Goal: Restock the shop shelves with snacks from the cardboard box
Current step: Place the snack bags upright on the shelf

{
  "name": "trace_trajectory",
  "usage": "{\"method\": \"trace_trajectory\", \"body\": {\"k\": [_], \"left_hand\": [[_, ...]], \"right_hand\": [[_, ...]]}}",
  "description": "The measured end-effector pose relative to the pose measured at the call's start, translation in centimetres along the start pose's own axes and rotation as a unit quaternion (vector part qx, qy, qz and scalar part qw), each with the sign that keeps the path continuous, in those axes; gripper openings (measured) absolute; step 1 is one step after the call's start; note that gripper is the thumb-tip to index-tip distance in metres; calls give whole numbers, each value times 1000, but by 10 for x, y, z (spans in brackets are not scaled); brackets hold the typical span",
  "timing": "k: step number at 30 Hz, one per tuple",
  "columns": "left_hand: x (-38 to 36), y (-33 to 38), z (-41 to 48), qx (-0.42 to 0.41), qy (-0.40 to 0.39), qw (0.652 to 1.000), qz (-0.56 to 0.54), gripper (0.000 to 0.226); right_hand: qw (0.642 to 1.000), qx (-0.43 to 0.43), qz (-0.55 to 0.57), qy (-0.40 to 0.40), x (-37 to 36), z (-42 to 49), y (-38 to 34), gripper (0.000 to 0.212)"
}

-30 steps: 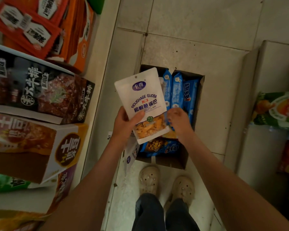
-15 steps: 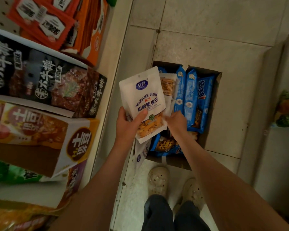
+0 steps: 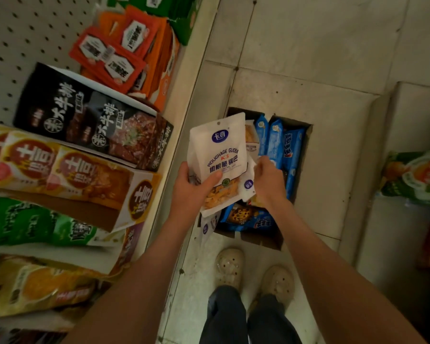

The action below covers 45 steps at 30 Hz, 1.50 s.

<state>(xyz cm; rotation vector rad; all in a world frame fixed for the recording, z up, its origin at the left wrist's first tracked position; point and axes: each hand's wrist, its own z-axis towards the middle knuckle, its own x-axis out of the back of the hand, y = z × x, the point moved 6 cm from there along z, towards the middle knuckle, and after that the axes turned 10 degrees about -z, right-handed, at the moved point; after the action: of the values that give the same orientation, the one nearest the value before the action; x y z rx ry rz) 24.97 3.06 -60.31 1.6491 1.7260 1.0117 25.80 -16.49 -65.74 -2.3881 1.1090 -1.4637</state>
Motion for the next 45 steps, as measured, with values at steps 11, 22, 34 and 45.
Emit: {"method": "trace_trajectory", "body": {"k": [11,22,34,45], "left_hand": [[-16,97,-102,-21,-68,996,52,58],[-54,165,-243,-65,-263,945,184,51],[-103,153,-430,-172,-500,746,406,57],[-124,45,-632,-248,-683,434,532,62]], "right_hand": [[980,2,-176,-96,131,-138,-20,39],[966,-67,-235,-83,251,-337,5,39],[968,-154,-196,-33,248,-575,64,46],[931,-360,27,47,156,-797,133,35]]}}
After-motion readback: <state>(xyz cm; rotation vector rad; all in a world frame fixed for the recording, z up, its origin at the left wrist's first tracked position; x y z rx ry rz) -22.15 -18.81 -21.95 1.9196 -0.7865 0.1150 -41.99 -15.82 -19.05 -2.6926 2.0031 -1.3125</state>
